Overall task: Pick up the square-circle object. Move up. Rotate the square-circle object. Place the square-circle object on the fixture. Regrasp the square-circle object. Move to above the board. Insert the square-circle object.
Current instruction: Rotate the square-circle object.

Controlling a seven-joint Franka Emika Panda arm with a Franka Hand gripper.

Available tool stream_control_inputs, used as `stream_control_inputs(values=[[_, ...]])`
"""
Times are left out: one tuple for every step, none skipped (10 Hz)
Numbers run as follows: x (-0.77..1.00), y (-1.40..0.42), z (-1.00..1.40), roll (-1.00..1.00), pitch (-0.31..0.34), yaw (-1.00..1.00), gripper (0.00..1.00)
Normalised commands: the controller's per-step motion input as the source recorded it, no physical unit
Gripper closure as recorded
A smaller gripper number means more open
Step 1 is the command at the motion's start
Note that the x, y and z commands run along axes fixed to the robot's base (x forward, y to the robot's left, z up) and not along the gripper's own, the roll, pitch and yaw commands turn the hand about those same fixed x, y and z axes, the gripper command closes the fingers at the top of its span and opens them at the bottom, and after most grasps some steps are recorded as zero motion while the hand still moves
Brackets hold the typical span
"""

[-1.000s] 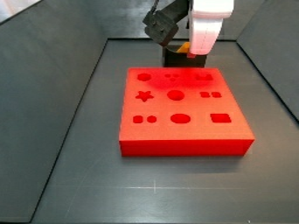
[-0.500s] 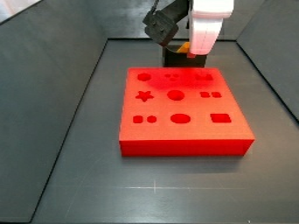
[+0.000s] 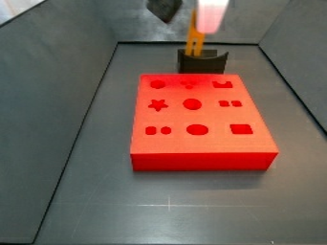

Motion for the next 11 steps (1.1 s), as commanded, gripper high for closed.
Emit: stream_control_inputs(values=[[-1.00,0.15,0.71,-0.07,-0.001,-0.03,1.00],[-1.00,0.14,0.68,-0.09,0.011,-0.04,1.00],[-1.00,0.13,0.65,-0.11,0.025,-0.04,1.00],[-1.00,0.12,0.62,-0.12,0.033,-0.04,1.00],[-1.00,0.11,0.59,-0.12,0.040,-0.03,1.00],[-1.00,0.10,0.55,-0.11,0.046,-0.03,1.00],[-0.98,0.09,0.49,-0.11,0.057,-0.03,1.00],[-0.80,0.06,0.36,-0.10,0.070,-0.02,1.00],[-0.56,0.03,0.18,-0.10,0.081,-0.02,1.00],[-0.37,0.02,0.09,-0.10,0.079,-0.01,1.00],[0.00,0.00,0.00,-1.00,0.075,-0.98,1.00]])
